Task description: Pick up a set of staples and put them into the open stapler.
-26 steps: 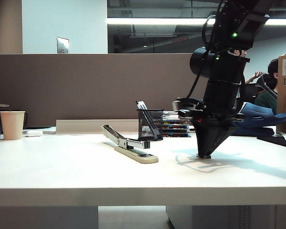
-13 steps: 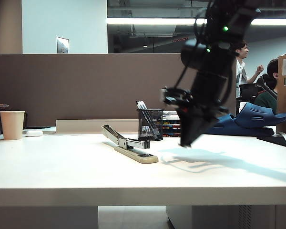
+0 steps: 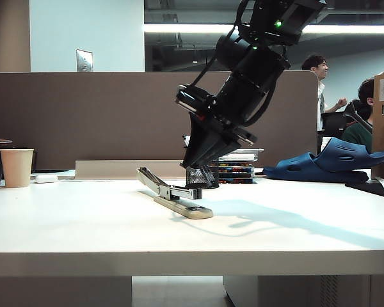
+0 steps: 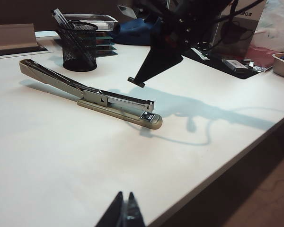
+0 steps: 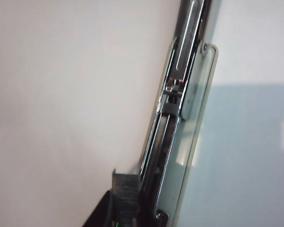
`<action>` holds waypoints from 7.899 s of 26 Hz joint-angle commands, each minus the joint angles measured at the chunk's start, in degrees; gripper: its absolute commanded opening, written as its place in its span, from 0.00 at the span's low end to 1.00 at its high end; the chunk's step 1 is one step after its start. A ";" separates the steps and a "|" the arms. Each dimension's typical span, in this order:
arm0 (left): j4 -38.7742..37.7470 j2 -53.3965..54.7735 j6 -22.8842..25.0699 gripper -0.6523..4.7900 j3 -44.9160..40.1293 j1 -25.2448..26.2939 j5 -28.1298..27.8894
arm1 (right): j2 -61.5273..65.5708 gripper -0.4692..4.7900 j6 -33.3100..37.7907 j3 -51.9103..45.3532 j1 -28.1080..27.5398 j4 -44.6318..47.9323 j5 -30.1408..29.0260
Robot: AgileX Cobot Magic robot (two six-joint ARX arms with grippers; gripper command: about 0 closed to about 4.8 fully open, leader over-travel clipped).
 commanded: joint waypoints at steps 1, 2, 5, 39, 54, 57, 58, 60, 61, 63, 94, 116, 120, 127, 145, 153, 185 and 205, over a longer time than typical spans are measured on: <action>0.26 0.00 -0.04 0.11 0.11 0.09 0.04 | 0.90 0.13 2.01 0.20 0.00 2.27 -0.46; 0.26 0.00 -0.04 0.11 0.11 0.09 0.07 | 1.16 0.13 2.73 0.20 0.00 2.43 -0.48; 0.26 0.00 -0.07 0.11 0.11 0.09 0.09 | 1.97 0.13 2.97 0.20 0.02 2.64 -1.64; 0.26 0.00 -0.04 0.11 0.11 0.09 0.15 | 3.32 0.28 2.97 0.11 0.04 2.73 -1.49; 0.28 0.00 -0.04 0.11 0.11 0.09 0.17 | 3.30 0.08 2.95 0.15 0.04 2.75 -1.27; 0.26 0.00 -0.07 0.11 0.11 0.09 0.17 | 3.30 0.08 2.95 0.20 0.04 2.75 -1.31; 0.26 0.00 -0.07 0.11 0.11 0.09 0.17 | 3.28 0.10 2.95 0.20 0.04 2.78 -1.31; 0.26 0.00 -0.07 0.11 0.11 0.09 0.17 | 3.28 0.18 2.95 0.20 0.04 2.75 -1.29; 0.28 0.00 -0.07 0.11 0.11 0.09 0.17 | 3.28 0.18 2.95 0.20 0.04 2.71 -1.29; 0.28 0.00 -0.07 0.11 0.11 0.09 0.17 | 3.28 0.08 2.95 0.22 0.04 2.75 -1.27; 0.28 0.00 -0.04 0.11 0.11 0.11 0.17 | 2.27 0.08 2.95 0.90 0.07 0.87 0.87; 0.28 0.00 -0.07 0.11 0.11 0.09 0.17 | 2.29 0.07 2.91 0.90 0.00 -0.52 1.33; 0.28 0.00 -0.07 0.11 0.11 0.09 0.17 | 2.29 0.07 2.71 0.87 0.00 -0.76 5.51; 0.28 0.00 -0.07 0.11 0.11 0.09 0.20 | 2.27 0.22 2.73 0.90 0.00 -2.01 7.63; 0.28 0.00 -0.07 0.11 0.11 0.09 0.22 | -0.74 0.31 2.71 0.92 0.00 -4.85 7.72; 0.26 0.00 -0.07 0.11 0.11 0.09 0.09 | -4.13 0.07 2.23 0.90 -0.42 -4.35 12.63; -1.03 0.00 -0.07 0.11 0.11 0.11 -29.29 | -49.07 0.07 0.59 -1.66 -19.04 -9.70 25.92; -1.05 0.00 -0.07 0.11 0.11 0.09 -29.40 | -87.34 0.07 4.24 -41.72 -21.11 -0.48 25.44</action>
